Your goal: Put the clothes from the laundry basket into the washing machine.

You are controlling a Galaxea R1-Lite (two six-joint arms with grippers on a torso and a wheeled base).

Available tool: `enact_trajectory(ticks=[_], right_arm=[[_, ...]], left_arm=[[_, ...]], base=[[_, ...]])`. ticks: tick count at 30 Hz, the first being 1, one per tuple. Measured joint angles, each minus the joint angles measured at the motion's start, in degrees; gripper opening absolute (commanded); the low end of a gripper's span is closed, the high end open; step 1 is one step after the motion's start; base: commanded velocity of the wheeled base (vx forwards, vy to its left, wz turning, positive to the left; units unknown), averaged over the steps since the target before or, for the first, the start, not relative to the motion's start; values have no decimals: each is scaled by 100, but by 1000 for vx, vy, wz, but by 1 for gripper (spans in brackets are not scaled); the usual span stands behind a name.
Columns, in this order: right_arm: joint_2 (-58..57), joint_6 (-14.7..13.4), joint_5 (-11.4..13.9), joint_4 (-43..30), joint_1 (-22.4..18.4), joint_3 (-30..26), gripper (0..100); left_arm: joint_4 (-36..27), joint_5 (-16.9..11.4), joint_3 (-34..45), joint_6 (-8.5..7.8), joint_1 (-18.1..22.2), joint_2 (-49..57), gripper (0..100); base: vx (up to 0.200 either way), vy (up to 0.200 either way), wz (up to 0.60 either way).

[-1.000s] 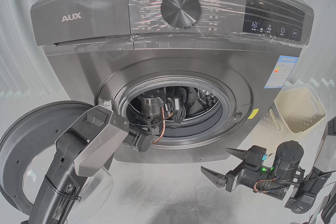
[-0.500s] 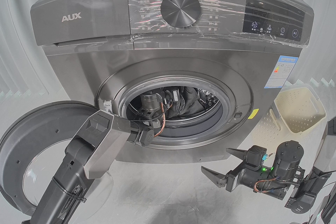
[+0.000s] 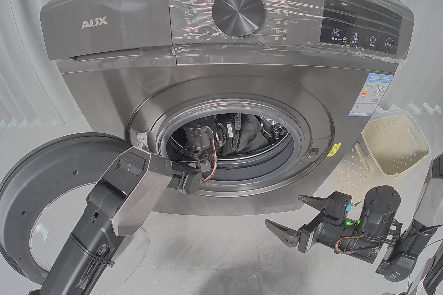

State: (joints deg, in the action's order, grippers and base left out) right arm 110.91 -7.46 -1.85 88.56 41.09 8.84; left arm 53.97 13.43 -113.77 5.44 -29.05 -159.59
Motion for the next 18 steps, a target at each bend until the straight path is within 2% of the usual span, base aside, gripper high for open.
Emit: enact_trajectory(ticks=[9,18], right_arm=[[-13,-1,0,0,-2,-5,100],[-41,5,0,0,-13,-5,100]], left_arm=[[13,0,678,-16,-162,197,100],[-46,16,2309,-141,-356,879,100]], base=[[0,0,0],[0,0,0]])
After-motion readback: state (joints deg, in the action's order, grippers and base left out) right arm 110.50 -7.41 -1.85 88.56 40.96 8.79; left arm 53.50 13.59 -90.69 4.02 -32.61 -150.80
